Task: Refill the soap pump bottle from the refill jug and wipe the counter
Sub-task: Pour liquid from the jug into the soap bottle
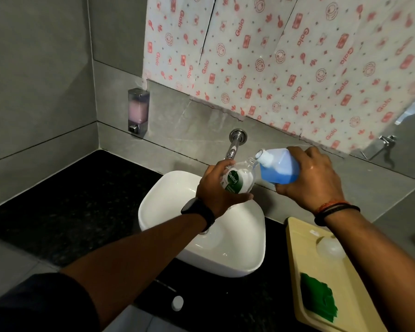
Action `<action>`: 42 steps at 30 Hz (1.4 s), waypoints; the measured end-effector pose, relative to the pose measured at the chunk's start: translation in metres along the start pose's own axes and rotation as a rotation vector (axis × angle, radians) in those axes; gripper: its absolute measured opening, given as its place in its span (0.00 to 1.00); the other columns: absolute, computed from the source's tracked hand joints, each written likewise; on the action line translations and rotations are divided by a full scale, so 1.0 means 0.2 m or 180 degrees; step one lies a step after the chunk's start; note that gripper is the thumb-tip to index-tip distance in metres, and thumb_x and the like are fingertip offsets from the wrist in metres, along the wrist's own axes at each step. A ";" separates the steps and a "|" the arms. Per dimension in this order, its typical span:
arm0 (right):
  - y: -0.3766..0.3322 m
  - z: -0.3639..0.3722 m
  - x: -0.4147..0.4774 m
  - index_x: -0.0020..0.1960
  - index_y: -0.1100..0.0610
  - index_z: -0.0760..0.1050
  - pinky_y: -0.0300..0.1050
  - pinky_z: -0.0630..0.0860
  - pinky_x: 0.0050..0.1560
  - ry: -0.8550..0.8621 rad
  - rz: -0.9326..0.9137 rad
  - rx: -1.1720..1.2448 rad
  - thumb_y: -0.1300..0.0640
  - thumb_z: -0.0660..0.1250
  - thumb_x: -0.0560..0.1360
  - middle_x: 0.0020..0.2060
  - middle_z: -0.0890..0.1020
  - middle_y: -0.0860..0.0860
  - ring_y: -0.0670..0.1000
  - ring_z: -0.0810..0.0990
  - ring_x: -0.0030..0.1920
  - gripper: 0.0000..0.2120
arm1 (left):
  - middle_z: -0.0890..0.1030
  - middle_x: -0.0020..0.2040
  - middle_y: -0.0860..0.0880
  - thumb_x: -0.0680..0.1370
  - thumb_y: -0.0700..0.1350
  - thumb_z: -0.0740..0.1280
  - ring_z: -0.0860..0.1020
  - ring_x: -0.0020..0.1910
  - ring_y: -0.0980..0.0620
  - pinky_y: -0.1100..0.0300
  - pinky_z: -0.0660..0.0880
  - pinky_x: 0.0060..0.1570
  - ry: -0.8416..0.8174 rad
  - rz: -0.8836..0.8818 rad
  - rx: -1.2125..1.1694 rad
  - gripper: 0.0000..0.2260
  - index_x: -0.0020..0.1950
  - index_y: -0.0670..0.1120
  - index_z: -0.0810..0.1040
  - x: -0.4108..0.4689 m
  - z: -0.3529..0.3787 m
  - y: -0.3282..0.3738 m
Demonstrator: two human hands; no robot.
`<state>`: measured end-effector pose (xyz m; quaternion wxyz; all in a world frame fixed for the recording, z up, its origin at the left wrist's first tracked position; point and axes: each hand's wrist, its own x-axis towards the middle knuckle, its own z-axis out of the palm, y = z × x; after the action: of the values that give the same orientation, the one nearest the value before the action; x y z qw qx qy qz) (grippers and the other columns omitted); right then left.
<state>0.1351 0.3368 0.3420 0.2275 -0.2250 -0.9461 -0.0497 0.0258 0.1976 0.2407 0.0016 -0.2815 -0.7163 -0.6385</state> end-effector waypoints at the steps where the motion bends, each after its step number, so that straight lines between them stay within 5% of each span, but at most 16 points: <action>1: 0.00 0.00 0.00 0.65 0.52 0.67 0.56 0.74 0.48 -0.0006 -0.0007 -0.0010 0.49 0.79 0.58 0.54 0.73 0.58 0.62 0.70 0.55 0.38 | 0.77 0.56 0.48 0.55 0.50 0.82 0.77 0.50 0.50 0.55 0.78 0.51 -0.0009 -0.0003 0.0007 0.37 0.61 0.51 0.73 0.00 0.00 0.00; 42: -0.02 -0.04 0.00 0.66 0.53 0.67 0.57 0.73 0.50 -0.0091 -0.0036 -0.0120 0.50 0.79 0.59 0.54 0.73 0.58 0.61 0.70 0.56 0.39 | 0.78 0.56 0.47 0.56 0.48 0.82 0.77 0.53 0.48 0.49 0.78 0.52 -0.0001 -0.0103 -0.0007 0.37 0.62 0.49 0.73 -0.02 0.01 0.04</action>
<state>0.1364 0.3324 0.3499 0.2094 -0.2246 -0.9494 -0.0656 0.0320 0.1975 0.2463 -0.0091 -0.2700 -0.7201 -0.6392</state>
